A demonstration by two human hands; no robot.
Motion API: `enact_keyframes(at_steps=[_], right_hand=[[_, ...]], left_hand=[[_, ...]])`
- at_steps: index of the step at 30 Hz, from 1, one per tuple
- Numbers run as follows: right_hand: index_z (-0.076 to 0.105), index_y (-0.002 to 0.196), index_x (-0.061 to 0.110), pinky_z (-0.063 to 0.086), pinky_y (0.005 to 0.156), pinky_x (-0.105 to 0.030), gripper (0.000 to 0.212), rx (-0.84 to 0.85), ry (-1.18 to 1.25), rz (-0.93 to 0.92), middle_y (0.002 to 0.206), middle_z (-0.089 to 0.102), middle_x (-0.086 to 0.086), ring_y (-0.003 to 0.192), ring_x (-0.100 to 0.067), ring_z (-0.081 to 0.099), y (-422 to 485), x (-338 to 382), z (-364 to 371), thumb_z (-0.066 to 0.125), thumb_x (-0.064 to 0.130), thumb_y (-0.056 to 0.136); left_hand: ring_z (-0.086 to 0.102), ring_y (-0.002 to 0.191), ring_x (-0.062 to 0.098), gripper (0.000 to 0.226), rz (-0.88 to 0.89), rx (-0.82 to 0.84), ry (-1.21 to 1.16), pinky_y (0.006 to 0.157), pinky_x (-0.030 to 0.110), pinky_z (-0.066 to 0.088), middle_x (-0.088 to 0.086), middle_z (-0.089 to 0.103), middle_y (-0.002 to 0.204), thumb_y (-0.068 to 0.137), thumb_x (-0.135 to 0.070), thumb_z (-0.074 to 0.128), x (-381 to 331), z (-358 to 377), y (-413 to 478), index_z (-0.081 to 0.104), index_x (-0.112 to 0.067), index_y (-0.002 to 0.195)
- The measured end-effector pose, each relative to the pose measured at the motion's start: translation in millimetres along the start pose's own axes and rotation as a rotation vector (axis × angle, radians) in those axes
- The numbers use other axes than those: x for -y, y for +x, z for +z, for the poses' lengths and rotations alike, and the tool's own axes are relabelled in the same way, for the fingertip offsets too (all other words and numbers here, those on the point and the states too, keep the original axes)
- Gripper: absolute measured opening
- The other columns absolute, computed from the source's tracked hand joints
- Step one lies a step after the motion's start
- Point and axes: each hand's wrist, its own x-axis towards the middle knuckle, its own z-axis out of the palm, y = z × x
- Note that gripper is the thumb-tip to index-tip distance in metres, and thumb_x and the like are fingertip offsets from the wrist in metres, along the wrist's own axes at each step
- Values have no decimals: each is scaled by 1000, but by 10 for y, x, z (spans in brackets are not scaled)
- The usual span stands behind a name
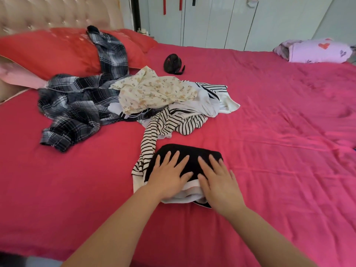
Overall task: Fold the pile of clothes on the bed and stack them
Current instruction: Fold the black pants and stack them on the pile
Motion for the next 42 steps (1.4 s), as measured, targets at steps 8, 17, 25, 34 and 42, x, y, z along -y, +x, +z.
enact_keyframes(at_steps=[8, 17, 25, 34, 42], right_hand=[[5, 144, 45, 9, 116, -36, 55, 62, 86, 11, 157, -2, 11, 145, -11, -7, -163, -166, 237, 31, 47, 96], [38, 134, 4, 42, 89, -32, 54, -8, 400, 463, 125, 54, -15, 116, -31, 51, 165, -45, -13, 54, 31, 90], [58, 113, 13, 31, 55, -15, 40, -248, 418, 405, 92, 64, 4, 76, -12, 57, -67, -351, -427, 70, 15, 75], [32, 144, 14, 38, 90, -25, 68, -135, 518, 591, 137, 50, -8, 122, -20, 50, -575, -938, -599, 60, 37, 87], [12, 149, 16, 41, 94, -31, 78, -147, 507, 561, 140, 44, -8, 126, -24, 45, -503, -681, -272, 55, 41, 88]], left_hand=[[-12, 144, 18, 62, 57, 42, 17, 113, 40, -12, -4, -5, 158, 92, -61, 20, 80, 70, -34, 0, -39, 147], [-1, 145, 26, 60, -154, -28, 11, 115, 43, -4, 4, 5, 158, 95, -57, 17, 24, -11, -47, 5, -34, 148], [-4, 145, 23, 63, -1, -21, -51, 113, 45, -11, 0, 3, 158, 91, -61, 17, -277, 82, -16, 3, -37, 148], [14, 142, 29, 76, -311, -110, -291, 112, 44, 21, 10, 13, 156, 90, -61, 36, -824, 48, 54, 7, -23, 149], [57, 99, 25, 70, -496, -17, -604, 73, 31, 42, 8, 60, 108, 78, -60, 60, -723, 12, 98, 52, -2, 116]])
